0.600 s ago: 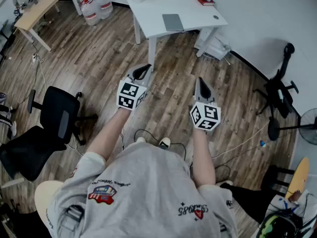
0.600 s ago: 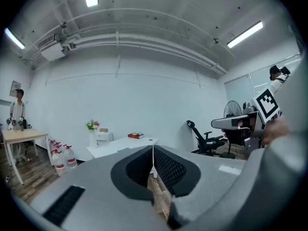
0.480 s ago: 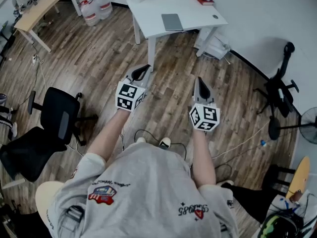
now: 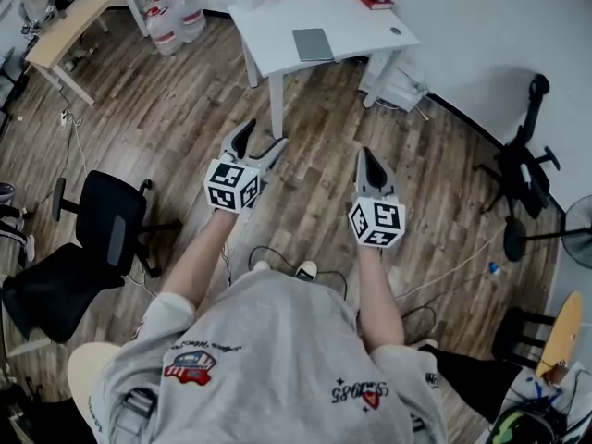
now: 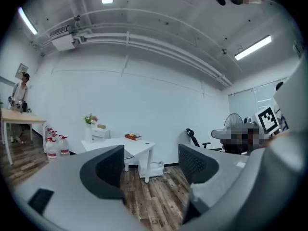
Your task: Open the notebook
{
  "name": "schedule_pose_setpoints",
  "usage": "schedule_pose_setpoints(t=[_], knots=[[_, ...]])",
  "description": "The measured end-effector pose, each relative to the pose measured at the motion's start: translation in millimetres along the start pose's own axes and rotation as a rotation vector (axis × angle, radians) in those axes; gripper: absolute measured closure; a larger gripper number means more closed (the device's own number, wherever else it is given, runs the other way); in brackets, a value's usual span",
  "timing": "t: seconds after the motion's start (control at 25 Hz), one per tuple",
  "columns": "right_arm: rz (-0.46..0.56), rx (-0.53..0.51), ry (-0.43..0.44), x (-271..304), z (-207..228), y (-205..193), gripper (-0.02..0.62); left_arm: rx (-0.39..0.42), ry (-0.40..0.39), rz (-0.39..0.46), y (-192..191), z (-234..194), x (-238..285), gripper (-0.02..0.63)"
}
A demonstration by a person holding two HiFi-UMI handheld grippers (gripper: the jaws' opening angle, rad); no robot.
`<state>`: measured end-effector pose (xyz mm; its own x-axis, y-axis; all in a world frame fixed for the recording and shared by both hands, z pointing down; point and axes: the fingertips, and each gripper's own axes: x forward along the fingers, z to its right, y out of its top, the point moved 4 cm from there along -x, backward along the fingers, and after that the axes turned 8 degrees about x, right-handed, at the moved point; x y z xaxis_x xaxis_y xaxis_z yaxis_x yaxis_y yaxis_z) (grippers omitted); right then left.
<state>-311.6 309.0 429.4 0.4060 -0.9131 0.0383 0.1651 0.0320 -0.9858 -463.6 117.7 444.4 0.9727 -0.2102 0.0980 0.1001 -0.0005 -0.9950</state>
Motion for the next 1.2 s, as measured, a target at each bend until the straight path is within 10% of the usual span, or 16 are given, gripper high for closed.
schedule_pose_setpoints(t=[1.2], knots=[[-0.026, 0.076, 0.01, 32, 169, 17, 0.604, -0.072, 0.03, -0.042, -8, 56, 138, 0.27]])
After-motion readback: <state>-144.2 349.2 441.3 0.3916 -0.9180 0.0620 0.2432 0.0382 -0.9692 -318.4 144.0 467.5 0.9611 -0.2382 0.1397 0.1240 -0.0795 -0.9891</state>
